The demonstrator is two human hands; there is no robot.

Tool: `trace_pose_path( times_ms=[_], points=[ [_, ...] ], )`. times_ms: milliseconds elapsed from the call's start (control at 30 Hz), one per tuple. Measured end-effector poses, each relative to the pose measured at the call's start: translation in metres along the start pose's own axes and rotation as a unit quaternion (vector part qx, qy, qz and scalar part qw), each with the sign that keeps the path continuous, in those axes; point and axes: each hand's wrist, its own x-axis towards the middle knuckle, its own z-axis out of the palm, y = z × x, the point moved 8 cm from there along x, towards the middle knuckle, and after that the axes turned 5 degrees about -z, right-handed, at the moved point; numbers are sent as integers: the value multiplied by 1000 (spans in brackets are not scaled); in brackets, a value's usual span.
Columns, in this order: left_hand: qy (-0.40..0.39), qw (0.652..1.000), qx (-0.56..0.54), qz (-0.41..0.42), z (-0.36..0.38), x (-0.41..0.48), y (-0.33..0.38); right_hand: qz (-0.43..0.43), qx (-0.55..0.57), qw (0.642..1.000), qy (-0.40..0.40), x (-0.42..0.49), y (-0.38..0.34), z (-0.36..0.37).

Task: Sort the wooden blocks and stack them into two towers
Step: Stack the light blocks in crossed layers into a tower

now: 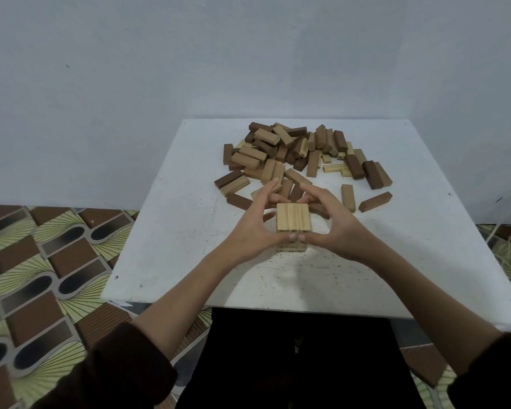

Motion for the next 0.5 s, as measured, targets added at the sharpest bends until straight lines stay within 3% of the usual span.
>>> trace_pose_path(
  times_ms=[500],
  points=[
    [7,1000,-18,15,0,1,1,2,19,1000,-18,2,4,1]
  ],
)
